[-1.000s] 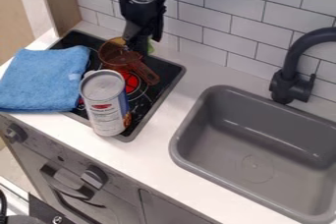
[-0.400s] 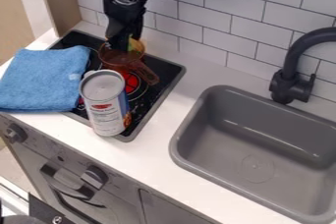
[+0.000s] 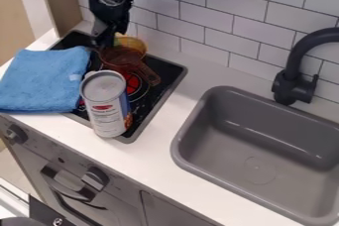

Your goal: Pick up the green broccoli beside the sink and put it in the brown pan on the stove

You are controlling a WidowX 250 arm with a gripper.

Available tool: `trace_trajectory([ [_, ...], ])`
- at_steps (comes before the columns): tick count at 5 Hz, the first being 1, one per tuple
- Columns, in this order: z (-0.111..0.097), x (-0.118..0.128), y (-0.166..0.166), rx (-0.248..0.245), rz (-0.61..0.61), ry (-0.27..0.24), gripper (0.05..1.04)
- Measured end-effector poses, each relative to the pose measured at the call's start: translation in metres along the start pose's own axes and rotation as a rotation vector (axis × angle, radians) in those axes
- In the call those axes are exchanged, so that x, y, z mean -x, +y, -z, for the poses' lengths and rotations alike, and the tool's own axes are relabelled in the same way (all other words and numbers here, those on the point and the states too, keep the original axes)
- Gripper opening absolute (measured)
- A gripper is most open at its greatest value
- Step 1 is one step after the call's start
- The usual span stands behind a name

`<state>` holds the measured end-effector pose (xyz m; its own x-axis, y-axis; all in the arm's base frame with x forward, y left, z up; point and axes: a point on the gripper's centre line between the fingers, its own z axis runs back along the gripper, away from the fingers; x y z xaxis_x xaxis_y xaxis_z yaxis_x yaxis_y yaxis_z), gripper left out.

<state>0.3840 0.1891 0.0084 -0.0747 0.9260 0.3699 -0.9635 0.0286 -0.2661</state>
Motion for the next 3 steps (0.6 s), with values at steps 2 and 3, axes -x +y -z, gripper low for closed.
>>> trace_trajectory([
  [2, 0.0120, 0.0027, -0.0020, -0.020, -0.012, 0.016, 1.000],
  [3, 0.0132, 0.0065, 0.0078, -0.033, 0.017, 0.066, 1.000],
])
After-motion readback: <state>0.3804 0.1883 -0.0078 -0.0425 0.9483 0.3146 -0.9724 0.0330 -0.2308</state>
